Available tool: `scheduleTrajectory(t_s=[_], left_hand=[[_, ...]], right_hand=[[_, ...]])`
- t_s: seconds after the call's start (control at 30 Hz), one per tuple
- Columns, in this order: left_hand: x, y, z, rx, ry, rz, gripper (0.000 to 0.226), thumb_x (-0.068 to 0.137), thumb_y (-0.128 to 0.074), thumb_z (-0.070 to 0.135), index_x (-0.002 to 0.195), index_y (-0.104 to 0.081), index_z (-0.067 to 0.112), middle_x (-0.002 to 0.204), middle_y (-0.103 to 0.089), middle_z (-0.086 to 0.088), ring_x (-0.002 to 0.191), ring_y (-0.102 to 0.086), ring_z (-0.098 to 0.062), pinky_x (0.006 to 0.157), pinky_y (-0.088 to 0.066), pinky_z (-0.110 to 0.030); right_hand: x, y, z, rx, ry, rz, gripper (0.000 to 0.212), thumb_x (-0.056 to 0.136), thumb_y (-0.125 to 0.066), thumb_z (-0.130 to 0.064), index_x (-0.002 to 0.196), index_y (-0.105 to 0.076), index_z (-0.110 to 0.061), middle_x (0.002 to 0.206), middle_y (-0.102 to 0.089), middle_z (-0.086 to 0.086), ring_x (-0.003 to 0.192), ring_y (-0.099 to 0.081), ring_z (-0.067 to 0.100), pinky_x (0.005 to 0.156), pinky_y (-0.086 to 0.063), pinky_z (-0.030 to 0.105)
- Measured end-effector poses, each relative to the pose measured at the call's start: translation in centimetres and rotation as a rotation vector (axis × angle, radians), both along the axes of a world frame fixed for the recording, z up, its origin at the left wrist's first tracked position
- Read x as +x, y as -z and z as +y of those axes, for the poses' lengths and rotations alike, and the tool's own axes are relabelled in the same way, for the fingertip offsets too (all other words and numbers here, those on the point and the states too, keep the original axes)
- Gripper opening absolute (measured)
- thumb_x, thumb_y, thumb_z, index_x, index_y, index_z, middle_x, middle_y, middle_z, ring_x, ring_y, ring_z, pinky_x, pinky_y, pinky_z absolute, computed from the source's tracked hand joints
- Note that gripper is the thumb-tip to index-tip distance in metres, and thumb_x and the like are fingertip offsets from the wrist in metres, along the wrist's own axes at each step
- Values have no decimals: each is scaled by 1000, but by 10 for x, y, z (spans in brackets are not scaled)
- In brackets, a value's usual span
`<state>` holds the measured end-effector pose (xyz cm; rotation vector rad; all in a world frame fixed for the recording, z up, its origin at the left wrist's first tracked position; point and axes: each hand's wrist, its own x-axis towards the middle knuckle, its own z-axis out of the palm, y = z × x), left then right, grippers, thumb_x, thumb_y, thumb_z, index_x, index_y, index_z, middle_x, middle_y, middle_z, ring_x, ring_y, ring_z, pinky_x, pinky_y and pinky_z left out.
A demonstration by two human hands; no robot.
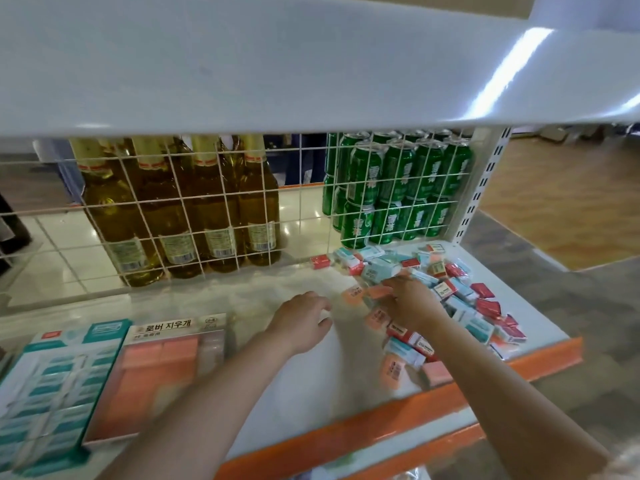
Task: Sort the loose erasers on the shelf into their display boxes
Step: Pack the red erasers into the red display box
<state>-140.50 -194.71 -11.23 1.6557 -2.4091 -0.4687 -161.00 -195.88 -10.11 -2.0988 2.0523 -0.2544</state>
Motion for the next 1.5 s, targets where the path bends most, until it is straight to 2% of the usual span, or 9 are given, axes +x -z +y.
scheduleTrajectory(t_s=[0.07,0.3,0.67,0.8,0.9,1.03,1.17,1.33,1.5], left_hand=[[-9,3,0,14,17,-9,36,95,-46,30,128,-53,17,129,-51,-3,117,-49,-21,96,-40,-29],[-30,9,-3,41,22,15,31,93,-49,29,118,-58,15,119,-53,-5,111,-51,-23,91,-42,-30],[-38,12,-3,43,-15,79,36,93,-51,29,125,-56,15,121,-52,-3,113,-51,-20,92,-41,-27],[-42,12,-2,25,-10,90,39,92,-51,29,128,-55,15,124,-53,-5,112,-52,-21,92,-41,-27],[-47,13,-3,25,63,88,41,90,-54,30,129,-54,18,128,-51,-4,115,-49,-22,95,-42,-30],[-54,17,-4,39,179,-45,43,90,-51,33,132,-49,26,141,-38,3,127,-35,-25,104,-34,-36],[-55,15,-5,-19,211,-171,47,91,-48,34,137,-44,27,148,-32,3,134,-27,-25,108,-29,-39],[-48,2,-4,-129,227,-215,41,90,-50,34,127,-52,19,135,-46,1,125,-39,-21,98,-36,-32],[-41,2,2,-102,146,-172,38,87,-56,36,119,-55,16,125,-53,-4,117,-47,-22,86,-42,-28]], right_hand=[[-3,2,-4,18,-39,25,19,94,-46,-34,101,-61,-24,101,-62,-1,85,-55,14,69,-46,24],[-4,2,-14,12,-103,109,27,89,-56,-30,113,-59,-18,115,-50,4,116,-43,22,91,-48,37],[-2,1,-23,52,-132,127,27,88,-53,-28,112,-55,-17,113,-48,4,99,-49,19,75,-44,25],[-4,-2,-25,48,-31,38,30,87,-57,-22,114,-50,-10,114,-52,7,96,-56,21,80,-52,27],[-12,-8,-23,7,17,-10,33,87,-59,-15,118,-48,-9,118,-55,9,98,-58,23,78,-48,26],[-25,-13,-16,-23,48,-103,30,89,-59,-21,116,-53,-10,116,-56,7,82,-51,16,62,-41,19],[-31,-10,-8,-70,47,-180,26,87,-62,-21,111,-59,-11,112,-59,4,82,-53,13,68,-42,20],[-26,-8,1,-69,-26,-136,27,92,-53,-31,106,-63,-10,106,-63,5,80,-54,15,69,-43,23],[-16,-8,9,-108,30,-237,21,88,-56,-9,107,-64,-12,117,-59,5,92,-58,18,79,-48,21]])
